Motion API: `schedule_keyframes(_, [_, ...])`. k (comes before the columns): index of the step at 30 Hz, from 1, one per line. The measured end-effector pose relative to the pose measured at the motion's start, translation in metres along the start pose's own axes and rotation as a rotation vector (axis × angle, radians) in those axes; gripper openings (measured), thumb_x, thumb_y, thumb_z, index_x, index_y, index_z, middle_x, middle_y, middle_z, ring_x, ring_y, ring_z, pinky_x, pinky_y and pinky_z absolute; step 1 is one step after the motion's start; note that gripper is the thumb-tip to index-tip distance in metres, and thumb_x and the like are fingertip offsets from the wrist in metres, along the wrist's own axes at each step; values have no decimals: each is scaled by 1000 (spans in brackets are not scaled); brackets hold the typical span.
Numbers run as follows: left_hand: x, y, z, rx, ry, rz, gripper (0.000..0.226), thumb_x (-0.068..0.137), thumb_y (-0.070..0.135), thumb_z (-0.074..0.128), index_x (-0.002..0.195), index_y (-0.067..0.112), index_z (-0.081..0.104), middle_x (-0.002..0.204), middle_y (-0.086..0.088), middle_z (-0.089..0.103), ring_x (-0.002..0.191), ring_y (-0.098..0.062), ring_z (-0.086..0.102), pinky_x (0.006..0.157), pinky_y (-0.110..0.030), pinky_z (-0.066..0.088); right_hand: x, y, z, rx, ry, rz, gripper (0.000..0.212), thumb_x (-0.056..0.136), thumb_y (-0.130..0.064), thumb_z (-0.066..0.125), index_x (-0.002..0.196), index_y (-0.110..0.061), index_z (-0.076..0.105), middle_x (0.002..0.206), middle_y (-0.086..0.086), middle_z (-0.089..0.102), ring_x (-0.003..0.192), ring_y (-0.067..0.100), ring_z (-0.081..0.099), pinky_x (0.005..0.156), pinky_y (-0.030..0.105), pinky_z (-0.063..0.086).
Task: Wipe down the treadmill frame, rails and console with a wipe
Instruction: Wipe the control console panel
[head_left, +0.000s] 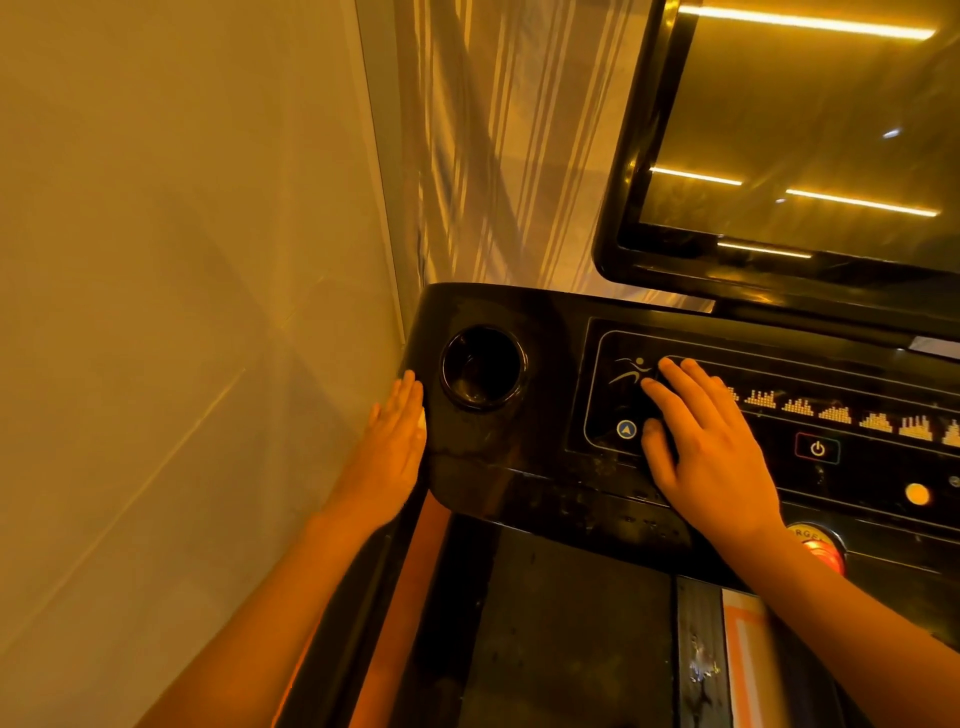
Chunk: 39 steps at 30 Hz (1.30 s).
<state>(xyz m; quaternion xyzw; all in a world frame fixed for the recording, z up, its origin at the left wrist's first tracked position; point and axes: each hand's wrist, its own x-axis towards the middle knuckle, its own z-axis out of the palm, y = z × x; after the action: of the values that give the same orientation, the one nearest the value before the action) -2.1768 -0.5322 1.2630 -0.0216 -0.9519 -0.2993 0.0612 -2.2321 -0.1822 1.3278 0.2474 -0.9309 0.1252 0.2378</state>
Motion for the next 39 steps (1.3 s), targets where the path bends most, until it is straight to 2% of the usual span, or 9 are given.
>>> schedule_keyframes(3, [-26, -4, 16, -33, 7, -22, 54, 109, 37, 13, 158, 23, -5, 166, 10, -15, 151, 2, -17, 118, -15, -12, 1, 1, 0, 0, -1, 2, 48, 102, -32, 44, 143, -8, 56, 155, 15, 46, 150, 32, 33, 123, 51, 24])
schedule_keyframes(9, [12, -2, -2, -70, -30, -14, 51, 112, 34, 17, 156, 30, -6, 165, 16, -17, 146, 11, -19, 119, -20, -13, 0, 0, -1, -1, -4, 3, 48, 103, -31, 43, 143, -8, 56, 155, 15, 46, 150, 32, 32, 124, 50, 24])
schedule_keyframes(13, [28, 4, -5, -112, 1, 2, 50, 112, 32, 19, 155, 32, -6, 163, 18, -13, 144, 15, -18, 116, -14, -14, -1, 0, -1, 0, -10, 11, 48, 103, -32, 43, 143, -8, 55, 156, 14, 45, 151, 32, 32, 124, 50, 24])
schedule_keyframes(16, [38, 3, -9, -126, 4, 15, 50, 112, 31, 20, 154, 34, -6, 163, 20, -13, 146, 13, -16, 116, -14, -14, -1, 0, -1, 0, -8, 11, 49, 103, -32, 43, 143, -8, 56, 156, 14, 46, 151, 31, 31, 124, 50, 23])
schedule_keyframes(21, [76, 6, -26, -113, -36, 66, 51, 112, 29, 19, 157, 32, -6, 165, 17, -12, 151, 2, -13, 121, -24, -12, -1, 0, -1, -4, -7, 11, 49, 102, -33, 41, 142, -8, 56, 155, 14, 47, 151, 32, 32, 123, 50, 24])
schedule_keyframes(26, [114, 6, -48, -21, -104, 182, 52, 110, 40, 17, 157, 32, -5, 164, 18, -13, 149, 4, -15, 120, -25, -10, -1, 0, -1, -5, 7, 0, 50, 102, -34, 41, 142, -8, 57, 154, 14, 47, 150, 31, 33, 121, 51, 25])
schedule_keyframes(31, [144, 19, -65, 141, -186, 338, 53, 112, 35, 19, 157, 31, -8, 164, 18, -17, 146, 9, -20, 119, -21, -11, -2, 1, 1, -13, -3, 5, 50, 102, -35, 41, 143, -10, 56, 156, 13, 46, 151, 30, 32, 121, 52, 27])
schedule_keyframes(36, [168, 29, -79, 274, -254, 445, 56, 111, 39, 17, 160, 28, -8, 166, 15, -16, 152, -1, -13, 125, -35, -9, -1, 2, 0, -26, -5, 6, 50, 102, -36, 41, 143, -10, 55, 156, 12, 45, 151, 29, 32, 121, 51, 27])
schedule_keyframes(39, [169, 23, -84, 339, -264, 475, 56, 111, 42, 15, 160, 28, -10, 166, 15, -18, 151, 1, -15, 125, -34, -8, -2, 2, 1, -23, -1, 4, 50, 102, -36, 41, 143, -10, 55, 156, 12, 45, 151, 29, 32, 121, 51, 27])
